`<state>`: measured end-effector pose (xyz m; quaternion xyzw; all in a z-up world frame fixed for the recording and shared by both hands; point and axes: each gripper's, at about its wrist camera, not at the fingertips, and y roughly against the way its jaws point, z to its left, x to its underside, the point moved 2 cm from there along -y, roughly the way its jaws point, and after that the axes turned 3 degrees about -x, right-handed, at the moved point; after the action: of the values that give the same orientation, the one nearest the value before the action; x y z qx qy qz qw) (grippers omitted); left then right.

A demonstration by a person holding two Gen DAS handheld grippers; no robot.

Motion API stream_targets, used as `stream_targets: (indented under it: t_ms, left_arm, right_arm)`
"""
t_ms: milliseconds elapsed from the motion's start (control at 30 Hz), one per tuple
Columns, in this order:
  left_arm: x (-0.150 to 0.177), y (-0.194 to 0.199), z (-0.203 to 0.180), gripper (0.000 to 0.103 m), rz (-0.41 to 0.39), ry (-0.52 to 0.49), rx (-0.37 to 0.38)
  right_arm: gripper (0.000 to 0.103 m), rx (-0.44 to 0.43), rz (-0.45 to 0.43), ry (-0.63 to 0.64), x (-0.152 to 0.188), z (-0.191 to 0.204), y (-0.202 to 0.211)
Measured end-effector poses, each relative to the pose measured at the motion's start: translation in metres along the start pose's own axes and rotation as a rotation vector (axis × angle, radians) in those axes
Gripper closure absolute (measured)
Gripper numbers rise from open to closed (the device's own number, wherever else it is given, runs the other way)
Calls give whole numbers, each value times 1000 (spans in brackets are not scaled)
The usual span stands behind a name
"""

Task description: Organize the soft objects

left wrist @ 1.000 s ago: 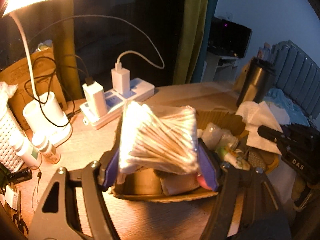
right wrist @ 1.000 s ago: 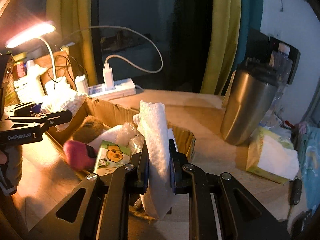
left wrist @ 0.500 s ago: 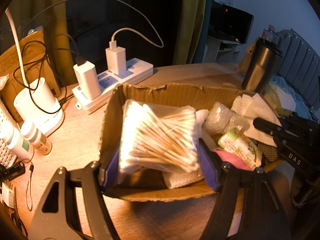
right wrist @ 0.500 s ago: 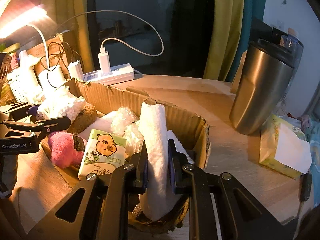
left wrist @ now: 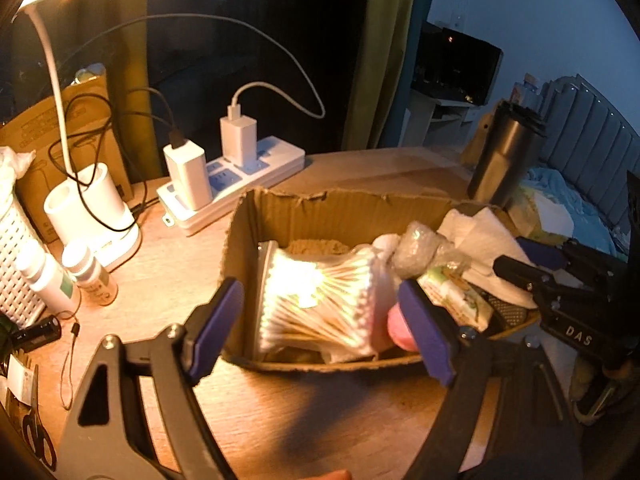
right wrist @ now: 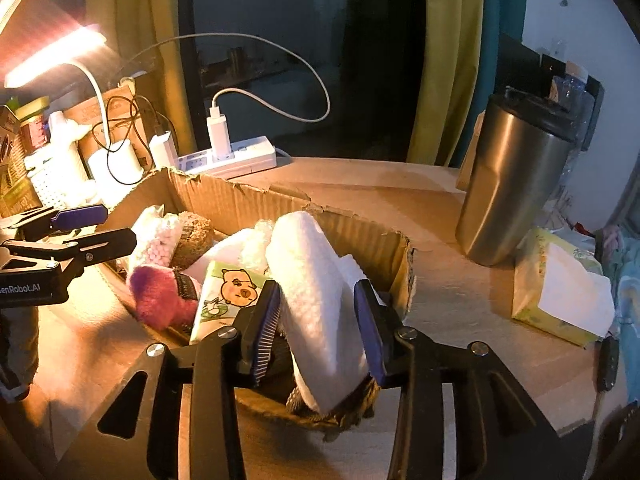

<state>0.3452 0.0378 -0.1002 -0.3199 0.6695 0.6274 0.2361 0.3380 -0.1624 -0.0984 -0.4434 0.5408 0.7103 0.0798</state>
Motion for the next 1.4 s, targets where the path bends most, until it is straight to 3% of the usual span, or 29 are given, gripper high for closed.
stream_targets:
  t_ms: [1400]
  left_arm:
    - [27, 119, -19, 21, -158, -21, 33]
  right_arm:
    - [61, 44, -113, 35, 19, 44, 109]
